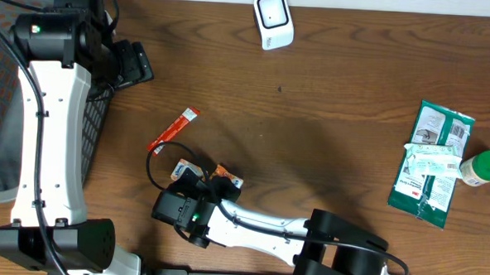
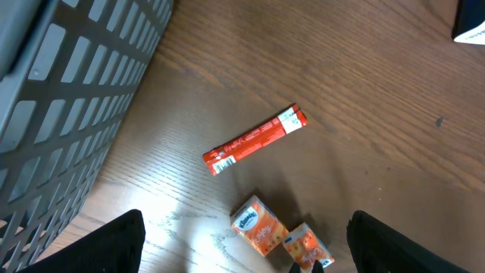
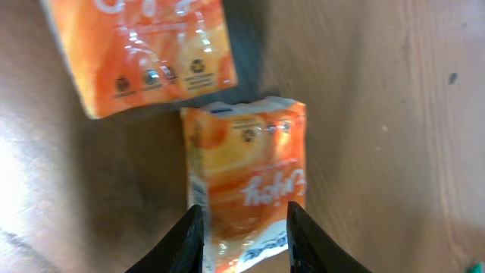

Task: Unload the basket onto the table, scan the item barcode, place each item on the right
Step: 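Grasp an orange Kleenex tissue pack with the right gripper, then carry the tissue pack right and set it down with the right gripper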

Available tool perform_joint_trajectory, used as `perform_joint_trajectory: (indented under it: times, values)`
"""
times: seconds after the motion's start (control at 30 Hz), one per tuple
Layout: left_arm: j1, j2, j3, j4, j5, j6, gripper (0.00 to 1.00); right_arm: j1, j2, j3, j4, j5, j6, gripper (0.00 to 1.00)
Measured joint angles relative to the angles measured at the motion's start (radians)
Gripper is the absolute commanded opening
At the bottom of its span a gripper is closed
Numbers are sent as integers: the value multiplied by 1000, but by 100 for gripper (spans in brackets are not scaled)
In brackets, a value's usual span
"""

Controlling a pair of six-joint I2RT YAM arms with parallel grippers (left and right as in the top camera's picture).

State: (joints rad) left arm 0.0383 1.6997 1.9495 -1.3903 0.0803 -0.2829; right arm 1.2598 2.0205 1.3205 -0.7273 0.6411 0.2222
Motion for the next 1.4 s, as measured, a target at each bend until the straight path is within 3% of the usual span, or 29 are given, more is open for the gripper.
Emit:
perform_joint_trajectory:
  times: [0.6,0.8,1.03,1.17,1.4]
  values:
    - [0,0,0,0,0,0,86,-35,9,0,37,-121,0,31]
    - [0,0,0,0,0,0,86,-46,34,3,35,-104,-3,8]
    - [0,0,0,0,0,0,86,-58,31,33,-46,-113,10,2]
    - [0,0,0,0,0,0,86,-116,-8,59,-108,-182,24,1]
    - [0,0,0,0,0,0,86,-365,-187,93,-161,-426,35,1]
